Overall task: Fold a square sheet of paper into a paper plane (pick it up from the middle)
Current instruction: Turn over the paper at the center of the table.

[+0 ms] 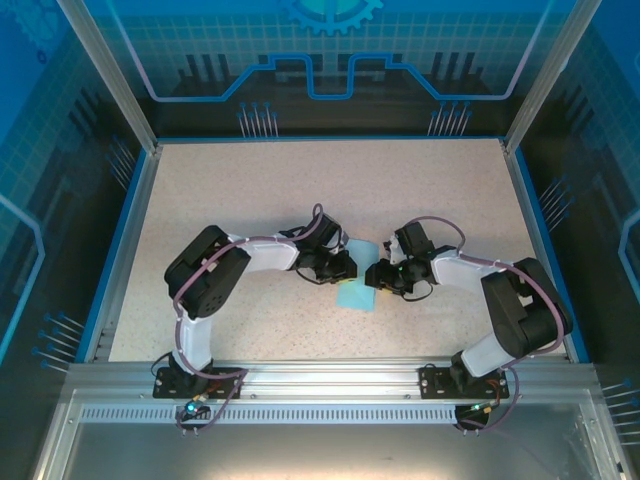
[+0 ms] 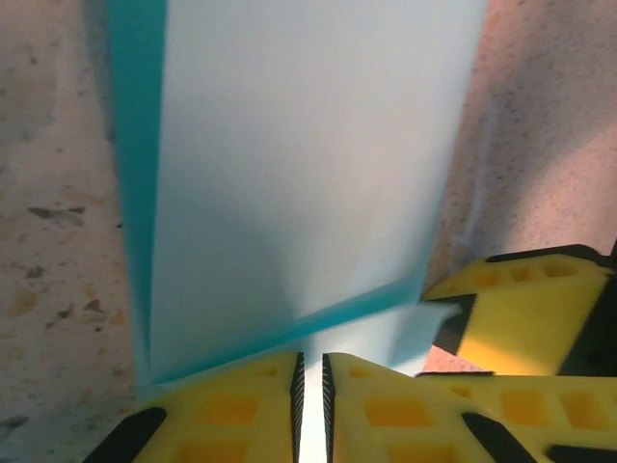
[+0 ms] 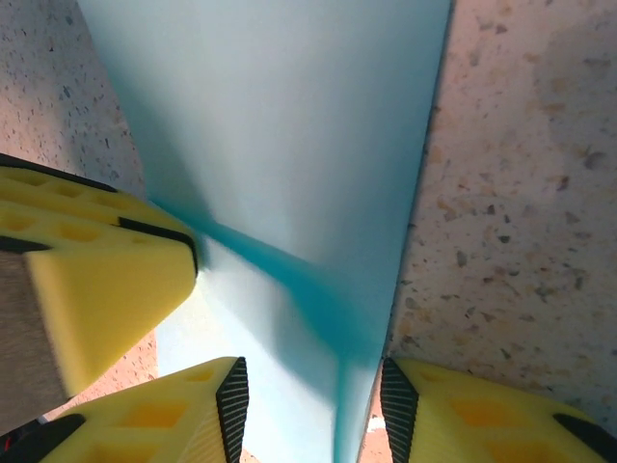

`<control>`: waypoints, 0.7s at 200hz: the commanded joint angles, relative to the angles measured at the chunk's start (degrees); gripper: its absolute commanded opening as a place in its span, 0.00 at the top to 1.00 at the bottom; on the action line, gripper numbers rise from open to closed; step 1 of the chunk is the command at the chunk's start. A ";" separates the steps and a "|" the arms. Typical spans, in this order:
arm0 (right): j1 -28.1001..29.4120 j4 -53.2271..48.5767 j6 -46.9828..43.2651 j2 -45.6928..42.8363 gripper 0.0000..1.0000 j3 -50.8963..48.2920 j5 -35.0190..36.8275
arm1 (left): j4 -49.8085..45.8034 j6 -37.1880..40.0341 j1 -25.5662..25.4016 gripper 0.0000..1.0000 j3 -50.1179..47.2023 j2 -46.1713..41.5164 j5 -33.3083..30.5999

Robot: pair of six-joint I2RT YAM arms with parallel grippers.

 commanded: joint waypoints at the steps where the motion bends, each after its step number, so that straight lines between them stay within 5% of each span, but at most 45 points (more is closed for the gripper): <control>1: 0.13 0.52 0.49 1.51 0.56 1.16 0.39 | -2.24 1.26 -0.37 0.82 1.05 0.89 0.76; 140: 0.00 2.94 3.29 -0.69 0.62 0.15 -1.57 | -2.52 1.38 -0.45 0.82 0.87 0.71 0.30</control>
